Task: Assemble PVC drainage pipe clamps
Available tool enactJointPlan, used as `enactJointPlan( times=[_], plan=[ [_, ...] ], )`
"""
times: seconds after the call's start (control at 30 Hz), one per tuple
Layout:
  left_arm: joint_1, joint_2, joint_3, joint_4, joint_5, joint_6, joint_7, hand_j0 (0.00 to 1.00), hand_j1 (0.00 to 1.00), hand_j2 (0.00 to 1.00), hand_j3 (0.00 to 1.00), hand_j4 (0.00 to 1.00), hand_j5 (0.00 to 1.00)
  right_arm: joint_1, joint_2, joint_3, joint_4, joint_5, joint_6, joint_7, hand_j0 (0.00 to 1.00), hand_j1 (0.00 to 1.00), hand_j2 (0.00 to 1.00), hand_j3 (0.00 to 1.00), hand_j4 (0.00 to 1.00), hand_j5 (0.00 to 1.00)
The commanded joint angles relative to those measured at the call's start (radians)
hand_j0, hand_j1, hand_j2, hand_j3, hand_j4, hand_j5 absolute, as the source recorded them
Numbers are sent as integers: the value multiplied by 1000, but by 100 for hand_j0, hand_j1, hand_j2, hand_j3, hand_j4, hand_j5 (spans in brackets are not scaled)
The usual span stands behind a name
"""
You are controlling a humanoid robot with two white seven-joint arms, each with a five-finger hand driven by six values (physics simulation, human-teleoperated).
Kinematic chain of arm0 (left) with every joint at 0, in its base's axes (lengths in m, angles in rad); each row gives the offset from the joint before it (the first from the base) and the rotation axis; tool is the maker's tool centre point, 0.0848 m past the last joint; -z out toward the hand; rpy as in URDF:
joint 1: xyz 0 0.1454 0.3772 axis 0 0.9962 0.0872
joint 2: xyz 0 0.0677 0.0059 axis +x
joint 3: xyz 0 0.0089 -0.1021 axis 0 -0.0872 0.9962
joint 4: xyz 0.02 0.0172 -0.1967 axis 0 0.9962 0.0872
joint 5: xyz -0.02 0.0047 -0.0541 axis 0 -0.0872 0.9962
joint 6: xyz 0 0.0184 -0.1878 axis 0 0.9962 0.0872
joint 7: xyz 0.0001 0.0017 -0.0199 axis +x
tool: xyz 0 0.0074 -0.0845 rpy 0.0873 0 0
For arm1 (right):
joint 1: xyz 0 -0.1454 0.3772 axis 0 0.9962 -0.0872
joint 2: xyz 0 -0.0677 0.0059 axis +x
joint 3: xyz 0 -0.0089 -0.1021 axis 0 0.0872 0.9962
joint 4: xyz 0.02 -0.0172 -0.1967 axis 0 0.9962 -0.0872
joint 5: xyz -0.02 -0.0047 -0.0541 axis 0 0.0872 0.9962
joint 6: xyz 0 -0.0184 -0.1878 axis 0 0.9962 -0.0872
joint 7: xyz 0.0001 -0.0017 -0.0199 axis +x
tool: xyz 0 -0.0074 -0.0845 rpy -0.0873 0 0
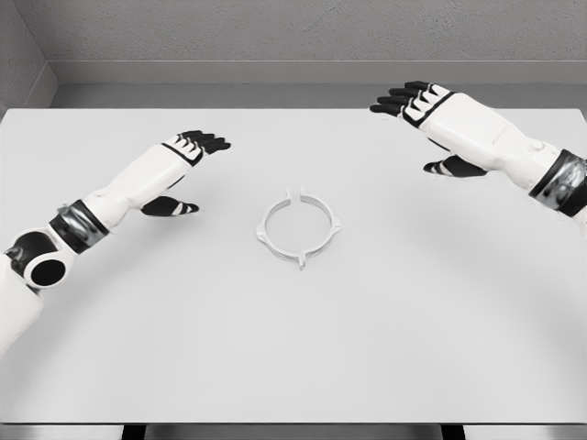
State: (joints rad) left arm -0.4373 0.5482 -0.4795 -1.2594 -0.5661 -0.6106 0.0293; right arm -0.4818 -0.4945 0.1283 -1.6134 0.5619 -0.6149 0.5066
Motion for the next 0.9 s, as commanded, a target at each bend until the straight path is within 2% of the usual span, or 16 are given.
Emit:
enactJointPlan(
  times=[0.0,0.03,0.07,0.1,0.13,0.17,0.23,0.27,0.33,0.43,0.6,0.7,0.77,0.87],
  plan=[
    [0,7,2,8,6,0,1,100,100,100,100,100,100,0,43,114,33,3,4,26,100,100,100,100,100,100],
    [0,7,2,9,6,0,1,100,100,100,100,100,100,-37,63,159,69,7,4,26,100,100,100,100,100,100],
    [0,7,1,8,6,0,1,100,100,100,100,100,100,-81,79,177,180,13,4,27,100,100,100,100,100,100],
    [0,7,2,9,6,0,1,100,100,100,100,100,100,-113,119,197,230,67,4,26,100,100,100,100,100,100],
    [0,7,2,9,6,0,1,100,100,100,100,100,100,-172,186,208,341,131,4,29,100,100,100,100,100,100],
    [0,7,2,9,6,0,1,100,100,100,100,100,100,-201,224,215,446,141,4,35,100,100,100,100,100,100],
    [-4,15,2,9,6,0,1,100,100,100,100,100,100,-279,272,257,602,181,4,29,100,100,100,100,100,100],
    [-4,27,2,9,6,0,1,100,100,100,100,100,100,-302,284,261,642,199,4,23,100,100,100,100,100,100],
    [-8,44,2,8,6,0,1,100,100,100,100,100,100,-316,317,263,673,236,4,20,100,100,100,100,100,100],
    [-8,44,2,9,6,0,1,100,100,100,100,100,100,-304,318,300,664,234,4,21,100,100,100,100,100,100],
    [-14,44,1,15,6,0,3,100,100,100,100,100,100,-293,318,301,673,236,7,20,100,100,100,100,100,100],
    [-15,44,1,15,5,0,3,100,100,100,100,100,100,-281,335,303,675,239,41,4,100,100,100,100,100,100],
    [-15,44,1,15,6,0,3,100,100,100,100,100,100,-282,343,304,714,239,41,1,100,100,100,100,100,100],
    [-14,44,1,15,5,0,3,100,100,100,100,100,100,-282,352,306,722,240,41,3,100,100,100,100,100,100]
  ],
)
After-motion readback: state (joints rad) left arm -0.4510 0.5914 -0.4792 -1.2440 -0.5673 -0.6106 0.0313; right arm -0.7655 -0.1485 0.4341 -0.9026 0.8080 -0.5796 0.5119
